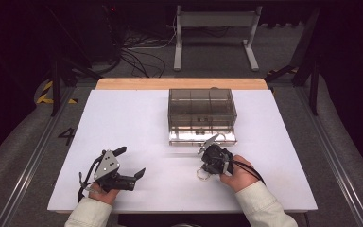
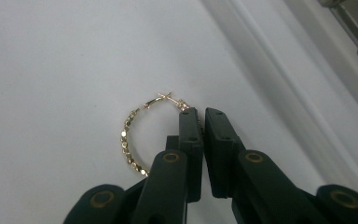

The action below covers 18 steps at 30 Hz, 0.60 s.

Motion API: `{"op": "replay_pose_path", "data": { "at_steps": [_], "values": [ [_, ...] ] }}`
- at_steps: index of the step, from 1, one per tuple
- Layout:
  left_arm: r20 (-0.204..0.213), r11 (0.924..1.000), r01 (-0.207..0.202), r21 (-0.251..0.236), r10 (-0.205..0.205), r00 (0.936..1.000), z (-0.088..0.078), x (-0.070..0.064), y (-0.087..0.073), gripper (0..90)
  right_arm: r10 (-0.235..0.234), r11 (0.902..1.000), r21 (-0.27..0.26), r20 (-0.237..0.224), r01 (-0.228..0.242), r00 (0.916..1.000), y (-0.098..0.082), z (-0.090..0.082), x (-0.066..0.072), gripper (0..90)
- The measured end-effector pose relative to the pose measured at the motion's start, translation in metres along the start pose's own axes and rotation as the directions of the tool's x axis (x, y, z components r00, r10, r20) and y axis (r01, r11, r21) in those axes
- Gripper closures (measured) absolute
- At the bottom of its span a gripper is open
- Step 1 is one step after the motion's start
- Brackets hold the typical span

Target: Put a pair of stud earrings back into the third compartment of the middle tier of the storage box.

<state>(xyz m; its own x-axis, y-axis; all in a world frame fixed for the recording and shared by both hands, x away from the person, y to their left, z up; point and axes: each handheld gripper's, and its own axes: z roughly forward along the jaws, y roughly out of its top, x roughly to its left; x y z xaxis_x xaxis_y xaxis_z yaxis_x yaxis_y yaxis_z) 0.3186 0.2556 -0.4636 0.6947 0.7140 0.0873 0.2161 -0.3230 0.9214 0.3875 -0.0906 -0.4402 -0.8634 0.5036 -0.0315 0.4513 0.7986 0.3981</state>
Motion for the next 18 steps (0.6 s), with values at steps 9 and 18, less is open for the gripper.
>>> {"op": "replay_pose_path", "data": {
  "at_steps": [9,18],
  "values": [
    [0.0,1.0,0.001,0.0,-0.001,1.0,0.0,0.0,0.0,0.8,-0.007,1.0,-0.002,0.007,0.007,1.0,0.0,-0.001,0.001,87.0],
    [0.0,1.0,0.001,0.0,-0.001,1.0,0.0,0.0,0.0,0.8,0.01,0.9968,-0.08,0.019,-0.008,0.9998,0.001,-0.016,-0.001,87.1]
  ]
}}
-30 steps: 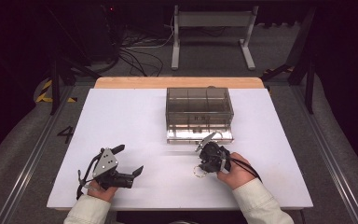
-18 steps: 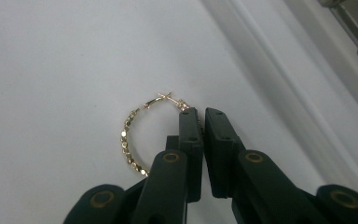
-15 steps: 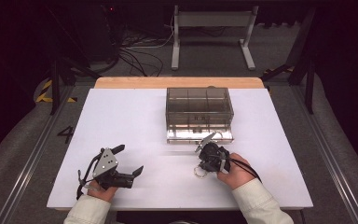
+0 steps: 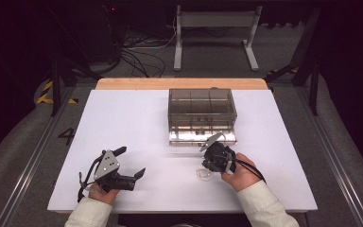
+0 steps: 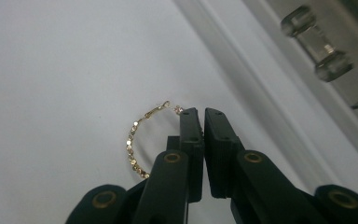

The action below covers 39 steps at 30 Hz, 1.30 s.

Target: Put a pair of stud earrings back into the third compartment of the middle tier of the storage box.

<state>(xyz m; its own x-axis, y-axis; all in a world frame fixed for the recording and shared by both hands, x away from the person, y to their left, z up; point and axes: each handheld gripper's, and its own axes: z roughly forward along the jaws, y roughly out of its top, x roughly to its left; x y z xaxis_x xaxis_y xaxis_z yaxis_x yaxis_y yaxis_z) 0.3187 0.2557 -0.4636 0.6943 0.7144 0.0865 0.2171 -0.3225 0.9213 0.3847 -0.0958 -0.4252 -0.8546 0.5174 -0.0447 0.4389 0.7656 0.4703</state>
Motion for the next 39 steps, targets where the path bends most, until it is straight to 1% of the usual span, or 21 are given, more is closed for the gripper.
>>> {"op": "replay_pose_path", "data": {
  "at_steps": [4,18,25,27,28,30,39],
  "values": [
    [-0.001,1.0,0.001,0.001,-0.001,1.0,0.0,0.0,0.0,0.8,0.006,0.9995,-0.03,0.006,-0.006,1.0,0.0,-0.007,-0.002,87.1],
    [-0.001,1.0,0.002,0.001,-0.002,1.0,0.0,0.0,0.0,0.8,0.013,0.9985,-0.053,0.016,-0.012,0.9998,0.0,-0.012,-0.003,87.1],
    [-0.002,1.0,0.001,0.002,-0.001,1.0,0.0,0.0,0.0,0.8,0.017,0.9973,-0.071,0.028,-0.015,0.9995,-0.001,-0.016,-0.005,87.1],
    [-0.002,1.0,0.001,0.002,-0.001,1.0,0.0,0.0,0.0,0.8,0.02,0.9963,-0.084,0.034,-0.017,0.9992,-0.001,-0.019,-0.007,87.1],
    [-0.002,1.0,0.001,0.002,-0.001,1.0,0.0,0.0,0.0,0.8,0.032,0.9952,-0.094,0.039,-0.029,0.9987,-0.001,-0.02,-0.007,87.1],
    [-0.002,1.0,0.0,0.002,0.0,1.0,0.0,0.0,0.0,0.8,0.039,0.9938,-0.106,0.045,-0.034,0.9982,-0.002,-0.023,-0.009,87.1],
    [-0.002,1.0,0.0,0.002,0.0,1.0,0.0,0.0,0.0,0.8,0.079,0.9838,-0.167,0.081,-0.064,0.9936,-0.005,-0.036,-0.018,87.1]
  ]
}}
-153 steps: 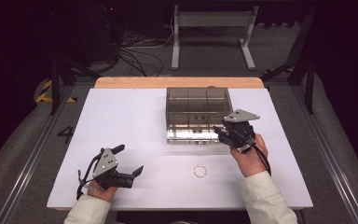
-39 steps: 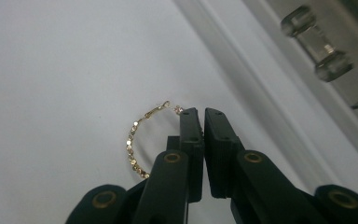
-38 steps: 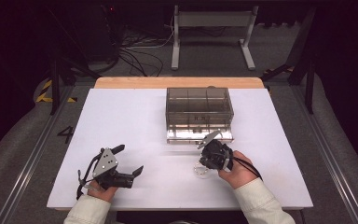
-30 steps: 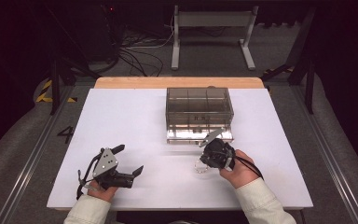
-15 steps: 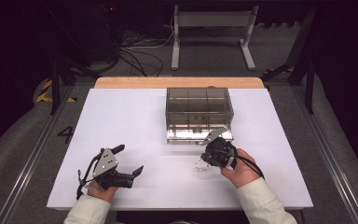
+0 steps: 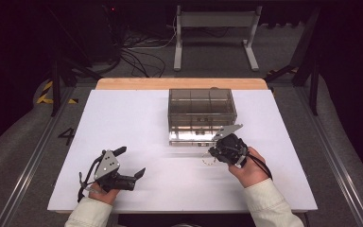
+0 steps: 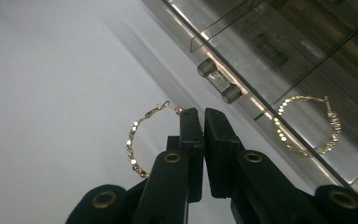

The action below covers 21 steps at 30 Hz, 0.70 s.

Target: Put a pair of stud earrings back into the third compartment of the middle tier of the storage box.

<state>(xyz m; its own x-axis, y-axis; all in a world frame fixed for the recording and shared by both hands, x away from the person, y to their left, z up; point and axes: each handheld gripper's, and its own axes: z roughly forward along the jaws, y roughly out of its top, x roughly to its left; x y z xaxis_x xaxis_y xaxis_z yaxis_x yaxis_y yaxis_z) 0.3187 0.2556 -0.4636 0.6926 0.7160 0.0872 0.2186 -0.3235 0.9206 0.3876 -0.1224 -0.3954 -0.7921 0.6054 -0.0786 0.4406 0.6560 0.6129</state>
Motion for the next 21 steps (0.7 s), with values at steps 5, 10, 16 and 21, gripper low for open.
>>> {"op": "replay_pose_path", "data": {
  "at_steps": [5,10,16,21],
  "values": [
    [0.0,1.0,0.0,0.0,0.0,1.0,0.0,0.0,0.0,0.8,0.019,0.9995,-0.024,0.018,-0.018,0.9997,-0.001,-0.006,-0.006,87.1],
    [0.0,1.0,0.0,0.0,0.0,1.0,0.0,0.0,0.0,0.8,0.042,0.9981,-0.047,0.04,-0.04,0.9983,-0.002,-0.011,-0.01,87.1],
    [0.0,1.0,0.001,0.002,-0.001,1.0,0.0,0.0,0.0,0.8,0.064,0.9956,-0.072,0.059,-0.06,0.9962,-0.003,-0.015,-0.015,87.1],
    [0.001,1.0,0.001,0.001,-0.001,1.0,0.0,0.0,0.0,0.8,0.094,0.9912,-0.102,0.087,-0.085,0.9918,-0.004,-0.018,-0.02,87.1]
  ]
}}
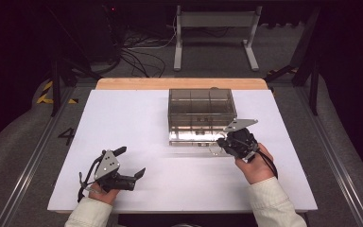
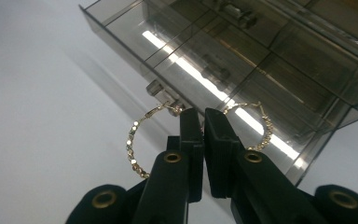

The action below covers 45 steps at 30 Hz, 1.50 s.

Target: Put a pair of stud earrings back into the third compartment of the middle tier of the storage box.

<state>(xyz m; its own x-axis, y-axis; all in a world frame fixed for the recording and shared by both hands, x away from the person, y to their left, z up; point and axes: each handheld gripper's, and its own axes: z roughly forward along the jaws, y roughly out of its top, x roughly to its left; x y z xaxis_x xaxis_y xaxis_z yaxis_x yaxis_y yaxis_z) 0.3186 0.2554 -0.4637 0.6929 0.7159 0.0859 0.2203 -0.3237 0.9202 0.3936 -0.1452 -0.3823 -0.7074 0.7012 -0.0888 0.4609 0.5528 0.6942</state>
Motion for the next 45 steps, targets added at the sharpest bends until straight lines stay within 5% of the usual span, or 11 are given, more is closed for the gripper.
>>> {"op": "replay_pose_path", "data": {
  "at_steps": [19,45],
  "values": [
    [0.002,1.0,0.0,0.0,0.0,1.0,0.0,0.0,0.0,0.8,0.098,0.9933,-0.071,0.096,-0.091,0.9906,-0.002,-0.004,-0.022,87.2],
    [-0.002,1.0,0.005,0.0,-0.005,1.0,0.001,0.0,0.0,0.7,0.15,0.9877,-0.074,0.196,-0.138,0.9691,-0.005,0.004,-0.05,87.2]
  ]
}}
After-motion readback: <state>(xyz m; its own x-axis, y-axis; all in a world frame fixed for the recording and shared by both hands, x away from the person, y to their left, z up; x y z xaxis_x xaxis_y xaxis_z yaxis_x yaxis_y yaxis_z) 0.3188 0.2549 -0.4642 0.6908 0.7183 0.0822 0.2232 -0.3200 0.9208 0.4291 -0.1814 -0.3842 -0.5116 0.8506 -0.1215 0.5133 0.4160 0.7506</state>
